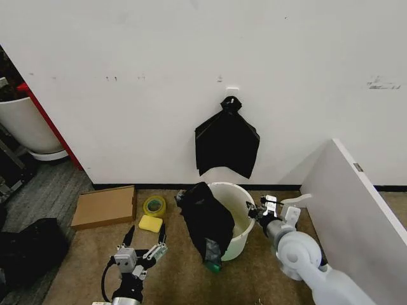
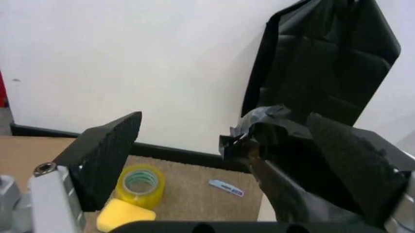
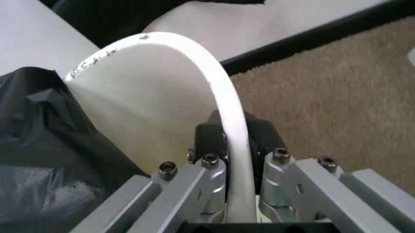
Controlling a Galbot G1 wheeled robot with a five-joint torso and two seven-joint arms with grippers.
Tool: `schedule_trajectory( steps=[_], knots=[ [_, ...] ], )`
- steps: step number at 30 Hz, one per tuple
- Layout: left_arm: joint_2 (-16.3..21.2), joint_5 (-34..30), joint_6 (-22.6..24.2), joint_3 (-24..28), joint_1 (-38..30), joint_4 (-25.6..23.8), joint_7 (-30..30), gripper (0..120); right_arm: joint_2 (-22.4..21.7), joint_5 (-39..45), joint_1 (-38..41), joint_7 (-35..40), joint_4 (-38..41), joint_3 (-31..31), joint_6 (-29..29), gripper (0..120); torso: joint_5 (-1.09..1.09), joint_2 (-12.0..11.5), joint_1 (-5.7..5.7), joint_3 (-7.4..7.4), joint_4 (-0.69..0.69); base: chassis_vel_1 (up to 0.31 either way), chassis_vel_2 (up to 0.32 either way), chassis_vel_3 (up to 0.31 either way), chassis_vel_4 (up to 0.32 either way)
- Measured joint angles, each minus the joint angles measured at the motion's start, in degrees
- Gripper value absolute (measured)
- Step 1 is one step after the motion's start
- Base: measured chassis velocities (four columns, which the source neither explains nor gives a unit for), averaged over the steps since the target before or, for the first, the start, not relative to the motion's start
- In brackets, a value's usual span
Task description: Place the garbage bag over the trash bin.
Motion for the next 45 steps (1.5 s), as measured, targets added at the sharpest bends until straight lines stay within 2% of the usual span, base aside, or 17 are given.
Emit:
schedule_trajectory(
  steps=[7, 20, 33, 43, 45],
  knots=[
    [-0.2, -0.1, -0.11, -0.68, 0.26, 0.26, -0.2, 100, 3.95, -4.12, -0.91, -1.63, -2.09, -0.71, 1.43, 3, 0.01, 0.0, 0.0, 0.0, 0.0, 0.0, 0.0, 0.0, 0.0],
    [-1.05, -0.52, -0.76, -0.65, 0.25, 0.71, -0.32, 100, 5.18, -9.6, -1.95, -4.41, -4.1, -3.03, 5.19, 3, 0.0, 0.0, 0.0, 0.0, 0.0, 0.0, 0.0, 0.0, 0.0],
    [-1.35, -0.38, -1.28, -0.09, 0.33, 0.61, -0.47, 100, 5.5, -9.6, -2.27, -6.45, -5.44, -3.77, 5.93, 3, 0.01, 0.0, 0.0, 0.0, 0.0, 0.0, 0.0, 0.0, 0.0],
    [-1.45, -0.18, -1.48, 0.27, 0.5, 0.64, -0.46, 100, 5.59, -9.92, -3.81, -7.08, -5.13, -3.44, 6.09, 42, 0.01, 0.0, 0.0, 0.0, 0.0, 0.0, 0.0, 0.0, 0.0],
    [-1.48, -0.14, -1.51, 0.33, 0.53, 0.67, -0.46, 100, 5.42, -10.4, -4.11, -7.14, -4.64, -3.34, 6.14, 46, 0.01, 0.0, 0.0, 0.0, 0.0, 0.0, 0.0, 0.0, 0.0]
  ],
)
